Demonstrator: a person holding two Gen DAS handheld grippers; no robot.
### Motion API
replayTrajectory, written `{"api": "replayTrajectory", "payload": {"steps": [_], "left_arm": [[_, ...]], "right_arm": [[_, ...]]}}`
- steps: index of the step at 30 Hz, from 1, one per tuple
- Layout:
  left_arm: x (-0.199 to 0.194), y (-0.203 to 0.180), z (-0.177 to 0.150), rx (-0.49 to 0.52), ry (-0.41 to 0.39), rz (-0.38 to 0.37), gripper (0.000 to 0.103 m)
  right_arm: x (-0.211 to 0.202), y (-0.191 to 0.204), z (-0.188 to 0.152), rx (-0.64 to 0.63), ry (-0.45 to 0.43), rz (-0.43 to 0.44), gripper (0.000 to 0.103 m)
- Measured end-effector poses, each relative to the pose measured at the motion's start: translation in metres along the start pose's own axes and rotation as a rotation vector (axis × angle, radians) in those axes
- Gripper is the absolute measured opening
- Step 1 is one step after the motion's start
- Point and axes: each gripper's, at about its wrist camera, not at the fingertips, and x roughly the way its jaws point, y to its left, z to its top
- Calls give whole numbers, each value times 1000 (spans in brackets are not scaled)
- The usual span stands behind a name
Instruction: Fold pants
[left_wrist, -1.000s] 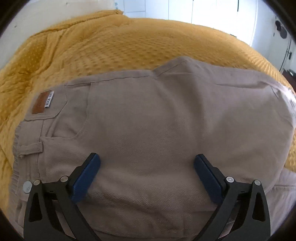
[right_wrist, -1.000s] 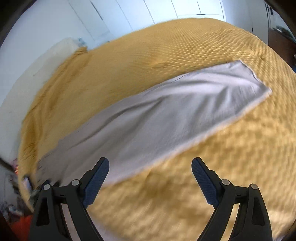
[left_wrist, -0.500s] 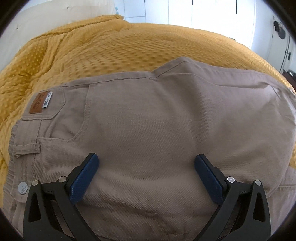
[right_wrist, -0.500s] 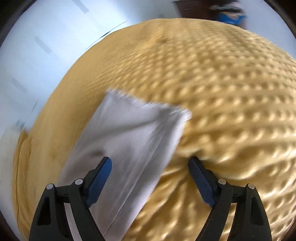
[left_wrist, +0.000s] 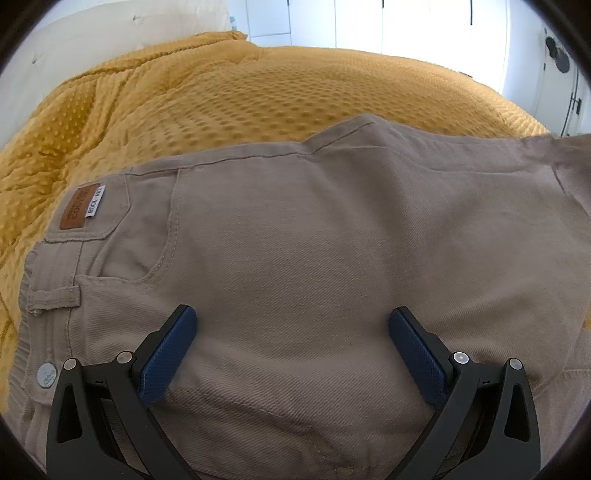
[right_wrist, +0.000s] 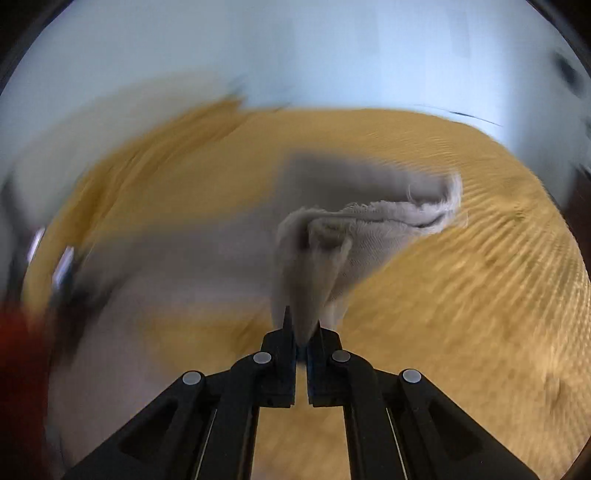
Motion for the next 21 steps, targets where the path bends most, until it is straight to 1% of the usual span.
{"api": "replayTrajectory", "payload": {"steps": [1,2,3,4,5,6,7,8,9,10,11,13,15,16,17,18,19,21], "left_arm": [[0,0,1,2,3,2,102],[0,0,1,4,5,4,102],[0,-1,1,6,8,7,102],[0,-1,2,11,14,11,102],[0,-2,2,14,21,16,102],[0,-3,3,21,26,24,102],[0,-3,4,24,30,29,102],[-1,-4,5,28,40,36,102],[-2,-4,7,32,54,42,102],[-4,-5,9,36,69,51,102],[-7,-5,11,41,94,60,102],[-17,-6,13,50,140,64,102],[-40,-6,9,57,154,36,102],[-54,-6,4,60,149,1,102],[-71,-7,-4,65,149,-51,102],[-84,-8,-12,69,151,-90,102],[-103,-9,-28,79,152,-141,102],[-127,-13,-55,104,156,-203,102]], "right_arm": [[-15,16,-30,-3,35,10,4],[-26,27,-60,23,80,5,4],[-39,29,-103,110,154,-49,4],[-46,24,-124,172,193,-100,4],[-57,10,-150,298,249,-188,16],[-80,-17,-167,507,263,-287,43],[-104,-31,-173,614,215,-372,55],[-127,-40,-175,679,142,-445,71],[-148,-45,-176,718,73,-499,76],[-162,-45,-175,738,28,-525,76],[-172,-44,-173,749,-3,-524,76],[-177,-27,-166,768,-55,-484,76],[-180,-5,-162,785,-121,-390,76],[-173,0,-157,784,-135,-353,76],[-171,12,-157,777,-158,-294,76],[-167,31,-156,763,-181,-223,76],[-164,41,-156,754,-187,-180,76],[-150,80,-156,729,-169,-14,76]]}}
